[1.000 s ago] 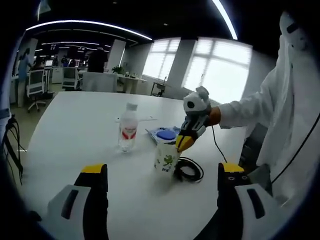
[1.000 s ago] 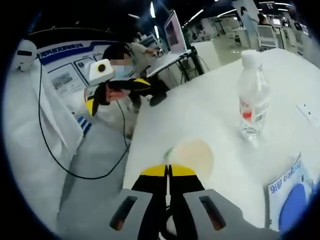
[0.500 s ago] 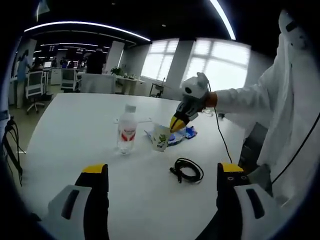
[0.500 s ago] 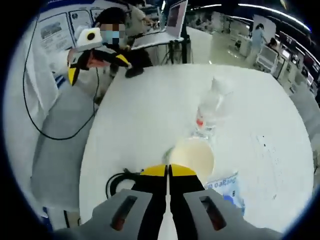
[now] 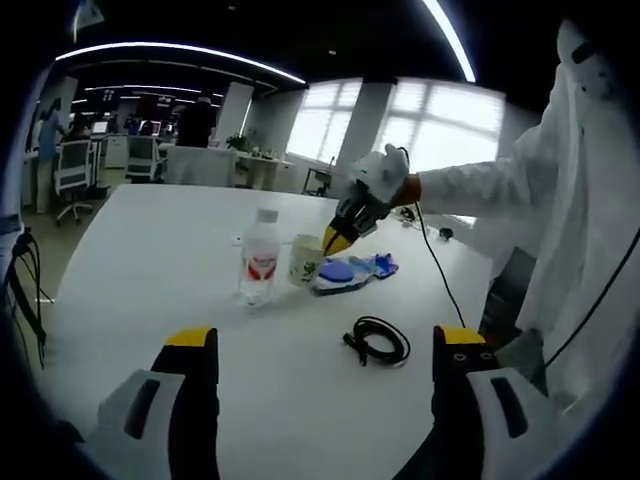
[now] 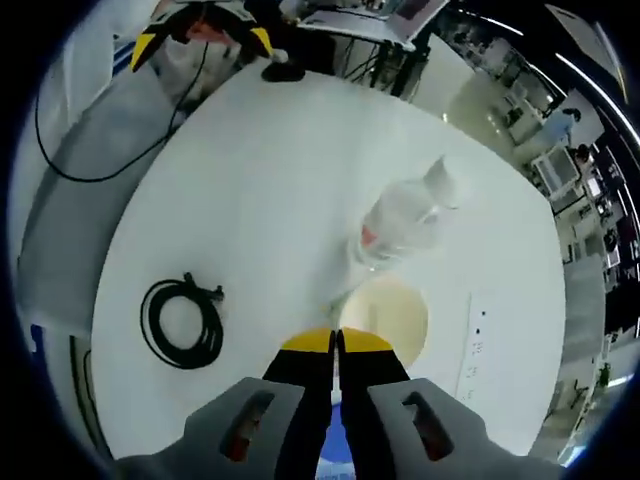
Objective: Arrange the tabletop items into an orderly group along one side of the table until the central work area is clear of visible clutter.
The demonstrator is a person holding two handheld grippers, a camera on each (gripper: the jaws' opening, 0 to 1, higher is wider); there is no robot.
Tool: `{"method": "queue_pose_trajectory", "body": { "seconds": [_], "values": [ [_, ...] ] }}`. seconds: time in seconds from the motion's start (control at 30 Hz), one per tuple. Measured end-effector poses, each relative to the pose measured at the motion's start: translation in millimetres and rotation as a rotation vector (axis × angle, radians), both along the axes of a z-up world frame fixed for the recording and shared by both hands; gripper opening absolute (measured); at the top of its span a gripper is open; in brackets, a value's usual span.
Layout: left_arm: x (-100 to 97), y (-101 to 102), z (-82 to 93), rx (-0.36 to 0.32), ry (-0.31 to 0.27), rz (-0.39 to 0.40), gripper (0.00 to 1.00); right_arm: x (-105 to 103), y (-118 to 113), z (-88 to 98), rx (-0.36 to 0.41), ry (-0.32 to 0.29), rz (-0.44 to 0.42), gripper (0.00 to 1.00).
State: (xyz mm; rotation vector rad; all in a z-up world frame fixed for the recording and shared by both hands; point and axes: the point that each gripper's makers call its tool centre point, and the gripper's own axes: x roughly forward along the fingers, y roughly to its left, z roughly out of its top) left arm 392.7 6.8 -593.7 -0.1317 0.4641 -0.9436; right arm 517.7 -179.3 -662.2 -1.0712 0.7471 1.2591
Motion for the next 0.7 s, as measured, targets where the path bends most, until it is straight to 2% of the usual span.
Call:
{"method": "queue_pose_trajectory", "body": {
  "seconds": [0.13, 0.23, 0.43, 0.7],
  "values": [
    [0.4, -0.9, -2.2, -0.001, 0.004, 0.001, 0.90, 8.5, 3.0, -5.3, -0.002, -0.025, 0.005, 0.00],
    [0.9, -1.2, -2.9, -0.002, 0.006, 0.004, 0.90, 12.5, 1.4, -12.3, -0.051, -0.072, 0.053, 0.00],
    [2.5, -0.5, -5.0, -0.002, 0.010, 0.009, 0.90, 12.9, 0.4, -27.3, -0.082, -0.067, 0.079, 0.00],
    [4.3, -0.8, -7.3, -0.002, 0.017, 0.013, 0.89, 16.4, 2.8, -34.6, -0.065, -0.048, 0.075, 0.00]
  ]
}}
